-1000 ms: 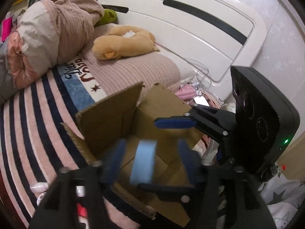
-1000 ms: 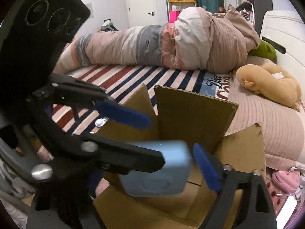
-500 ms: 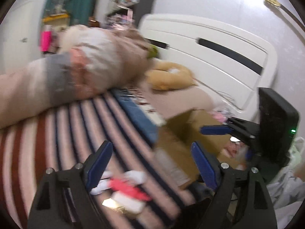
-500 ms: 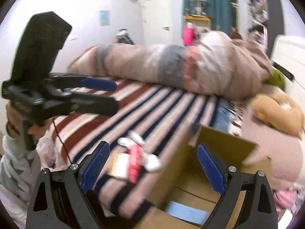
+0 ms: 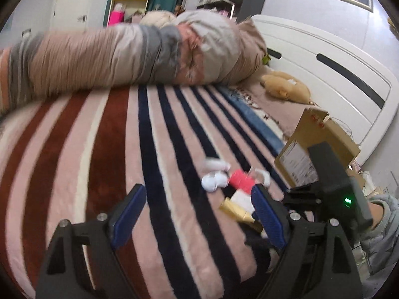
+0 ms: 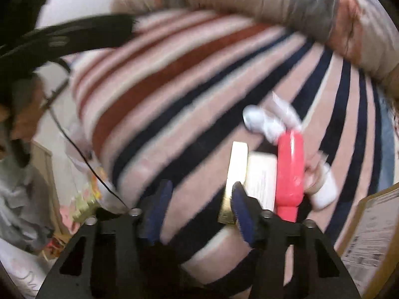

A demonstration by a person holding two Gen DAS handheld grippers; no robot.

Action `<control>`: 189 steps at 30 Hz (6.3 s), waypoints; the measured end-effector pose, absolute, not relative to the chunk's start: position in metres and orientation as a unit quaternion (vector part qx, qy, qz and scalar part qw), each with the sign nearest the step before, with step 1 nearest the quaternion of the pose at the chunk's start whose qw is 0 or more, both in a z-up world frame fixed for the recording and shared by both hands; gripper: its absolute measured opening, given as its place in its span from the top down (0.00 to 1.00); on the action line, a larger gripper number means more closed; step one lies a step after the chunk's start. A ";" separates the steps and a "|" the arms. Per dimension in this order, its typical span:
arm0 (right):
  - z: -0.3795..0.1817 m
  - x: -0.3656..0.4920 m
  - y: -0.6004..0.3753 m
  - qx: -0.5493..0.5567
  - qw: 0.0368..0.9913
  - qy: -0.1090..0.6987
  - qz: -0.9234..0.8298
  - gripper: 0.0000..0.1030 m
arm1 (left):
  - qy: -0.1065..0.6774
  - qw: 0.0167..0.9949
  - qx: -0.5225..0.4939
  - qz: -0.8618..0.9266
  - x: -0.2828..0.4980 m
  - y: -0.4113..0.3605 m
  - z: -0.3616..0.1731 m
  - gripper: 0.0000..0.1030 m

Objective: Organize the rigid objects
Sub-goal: 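Grasp the white rectangular box with the right tool, then grasp the gold tube with the left tool while the right tool holds the white box, then lower the gold tube and white box into the cardboard box, opening both tools, then grasp the pink spray bottle by its nozzle end with the right tool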

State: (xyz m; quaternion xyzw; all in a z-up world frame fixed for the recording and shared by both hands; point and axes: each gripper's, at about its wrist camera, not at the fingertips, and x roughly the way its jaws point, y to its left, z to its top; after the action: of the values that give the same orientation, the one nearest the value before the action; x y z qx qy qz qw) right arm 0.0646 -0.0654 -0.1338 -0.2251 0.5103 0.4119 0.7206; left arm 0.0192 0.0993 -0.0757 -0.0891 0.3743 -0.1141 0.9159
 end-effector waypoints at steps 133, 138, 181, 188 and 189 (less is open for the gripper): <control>-0.033 0.015 -0.131 -0.200 0.801 0.385 0.413 0.70 | 0.397 0.907 -0.008 -0.140 0.034 0.007 0.001 0.85; 0.013 0.017 -0.196 -0.168 0.848 0.341 0.368 0.70 | 0.365 0.903 0.032 -0.225 0.056 -0.068 0.049 0.85; -0.026 0.053 -0.121 -0.185 0.819 0.389 0.380 0.61 | 0.426 0.898 -0.021 -0.108 0.083 0.047 -0.040 0.48; -0.111 0.081 -0.096 -0.209 0.804 0.453 0.323 0.61 | 0.472 0.869 -0.062 -0.134 0.099 0.064 -0.117 0.48; -0.120 0.087 -0.098 -0.215 0.805 0.458 0.309 0.61 | 0.475 0.867 -0.069 -0.138 0.101 0.064 -0.124 0.48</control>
State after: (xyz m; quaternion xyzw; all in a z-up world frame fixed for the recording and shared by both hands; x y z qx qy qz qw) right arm 0.0867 -0.0976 -0.1205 -0.2147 0.4584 0.3087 0.8053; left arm 0.1005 0.0640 -0.1243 -0.0687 0.4745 -0.1377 0.8667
